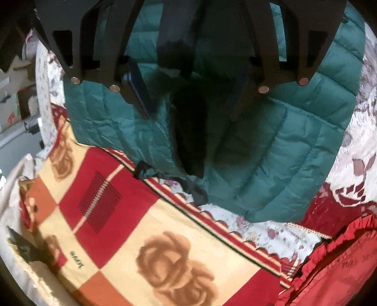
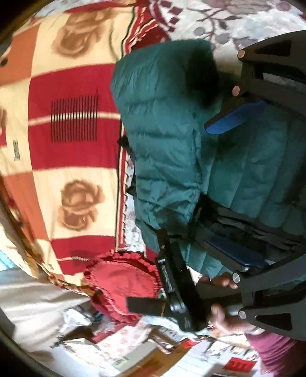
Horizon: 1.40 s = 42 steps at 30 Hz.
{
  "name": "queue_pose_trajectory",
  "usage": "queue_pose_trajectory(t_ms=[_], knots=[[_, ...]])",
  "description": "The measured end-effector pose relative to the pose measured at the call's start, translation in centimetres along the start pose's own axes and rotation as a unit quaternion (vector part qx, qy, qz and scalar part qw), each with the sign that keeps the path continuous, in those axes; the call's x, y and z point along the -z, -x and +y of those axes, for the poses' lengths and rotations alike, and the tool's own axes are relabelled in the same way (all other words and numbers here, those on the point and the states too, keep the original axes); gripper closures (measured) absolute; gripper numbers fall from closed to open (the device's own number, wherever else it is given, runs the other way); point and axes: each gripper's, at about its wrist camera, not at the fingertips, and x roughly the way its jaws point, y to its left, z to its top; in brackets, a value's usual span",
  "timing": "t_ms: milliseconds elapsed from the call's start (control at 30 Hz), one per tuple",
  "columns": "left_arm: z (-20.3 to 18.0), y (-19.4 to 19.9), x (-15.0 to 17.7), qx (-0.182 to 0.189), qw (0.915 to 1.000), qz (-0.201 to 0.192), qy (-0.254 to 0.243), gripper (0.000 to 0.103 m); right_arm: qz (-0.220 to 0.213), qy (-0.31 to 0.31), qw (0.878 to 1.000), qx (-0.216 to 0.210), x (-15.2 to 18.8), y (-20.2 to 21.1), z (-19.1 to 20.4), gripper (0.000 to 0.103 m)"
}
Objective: Fold large clothes
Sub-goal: 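Lay the sleeve down and open the right tool over the jacket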
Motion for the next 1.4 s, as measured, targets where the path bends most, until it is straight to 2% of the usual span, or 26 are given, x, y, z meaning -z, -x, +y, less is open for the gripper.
queue_pose_trajectory(t_ms=[100,267,333,400,433,467,567,700,833,933,1000,1133,1300,1400], knots=[[-0.3,-0.9,0.1,-0.008,1.0,0.006,0.001,0.037,-0.003,-0.013,1.0,-0.002,0.3,0.5,-0.8,0.016],[-1.6,-2.6,0.5,0.002,0.9994,0.033,-0.006,0.037,0.001,-0.03,1.0,-0.005,0.5,0.2,-1.5,0.016],[-2.0,-2.8,0.6,-0.003,0.9996,0.027,-0.011,0.037,-0.003,-0.035,0.999,-0.007,0.6,0.4,-1.5,0.016],[-2.1,-2.6,0.6,0.012,0.9997,0.016,-0.014,0.039,-0.008,-0.033,0.999,-0.003,0.7,0.7,-1.4,0.016],[-2.0,-2.3,0.6,0.025,0.9995,0.009,-0.015,0.057,-0.009,-0.031,0.999,-0.001,0.8,0.9,-1.4,0.016],[-2.1,-2.1,0.5,0.029,0.9994,0.007,-0.017,0.072,-0.011,-0.027,1.0,0.006,0.8,1.1,-1.4,0.016],[-2.1,-0.4,-0.1,0.029,0.9989,-0.008,-0.036,0.081,-0.017,-0.025,0.999,0.018,0.7,1.6,-1.6,0.016],[-1.2,3.2,-1.9,0.031,0.9971,-0.054,-0.043,0.082,-0.036,-0.043,0.998,0.034,-0.2,2.4,-2.4,0.016],[1.4,5.9,-3.9,0.006,0.9953,-0.09,-0.034,0.082,-0.058,-0.068,0.993,0.072,-1.6,2.7,-3.0,0.017],[4.4,6.2,-4.7,-0.028,0.9946,-0.096,-0.027,0.082,-0.06,-0.1,0.99,0.082,-2.8,1.8,-3.6,0.037],[6.3,5.6,-4.9,-0.045,0.9951,-0.087,-0.016,0.082,-0.058,-0.105,0.989,0.086,-3.4,0.8,-3.6,0.038],[9.1,3.6,-4.2,-0.06,0.9964,-0.059,0.003,0.082,-0.029,-0.077,0.991,0.108,-4.3,-3.3,-2.6,0.038],[9.5,1.7,-2.5,-0.078,0.996,-0.043,-0.011,0.082,0.036,-0.051,0.988,0.14,-3.3,-8.5,-3.4,0.038],[9.5,1.3,-2.1,-0.075,0.9964,-0.035,-0.017,0.072,0.071,-0.038,0.982,0.169,-1.9,-10.4,-4.4,0.037]])
